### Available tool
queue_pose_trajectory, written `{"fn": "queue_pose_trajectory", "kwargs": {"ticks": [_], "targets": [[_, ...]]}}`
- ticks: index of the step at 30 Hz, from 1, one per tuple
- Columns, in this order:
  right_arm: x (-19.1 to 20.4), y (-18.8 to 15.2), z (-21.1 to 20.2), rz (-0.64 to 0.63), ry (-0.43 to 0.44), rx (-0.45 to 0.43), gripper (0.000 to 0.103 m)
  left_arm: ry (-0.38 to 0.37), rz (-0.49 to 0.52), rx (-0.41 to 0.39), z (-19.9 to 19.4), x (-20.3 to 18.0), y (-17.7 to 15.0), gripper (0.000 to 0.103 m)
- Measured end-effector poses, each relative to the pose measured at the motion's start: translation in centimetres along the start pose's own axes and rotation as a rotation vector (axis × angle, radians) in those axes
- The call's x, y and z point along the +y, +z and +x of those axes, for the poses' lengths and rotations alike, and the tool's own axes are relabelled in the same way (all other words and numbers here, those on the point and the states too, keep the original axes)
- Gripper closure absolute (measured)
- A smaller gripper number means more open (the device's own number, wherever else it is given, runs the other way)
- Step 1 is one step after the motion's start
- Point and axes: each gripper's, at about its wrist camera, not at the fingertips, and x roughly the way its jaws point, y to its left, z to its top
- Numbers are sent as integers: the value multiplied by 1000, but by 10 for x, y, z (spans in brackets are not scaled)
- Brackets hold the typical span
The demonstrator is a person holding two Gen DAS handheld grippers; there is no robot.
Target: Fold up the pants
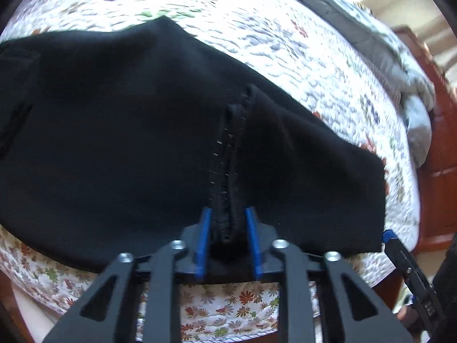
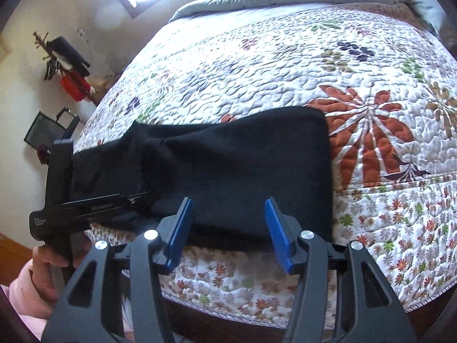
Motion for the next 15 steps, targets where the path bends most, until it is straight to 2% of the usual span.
{"fn": "queue_pose_trajectory", "kwargs": {"ticks": [2,5,7,9,12,15], "targets": [[-5,3,1,6,11,6,49,-14,-21,-20,-7,8,1,85],[-9,2,11,21,24,53,49,25,-22,-60,-17,22,1,85],[-19,-2,29,59,11,101,50,14,-31,-24,-8,30,3,84],[-30,-6,46,104,-15,140,58,10,-34,-26,-4,33,3,81],[-35,-6,55,115,-8,140,58,26,-8,-31,-3,28,4,80],[-34,-1,51,108,0,159,58,9,-16,-20,-8,27,6,77]]}}
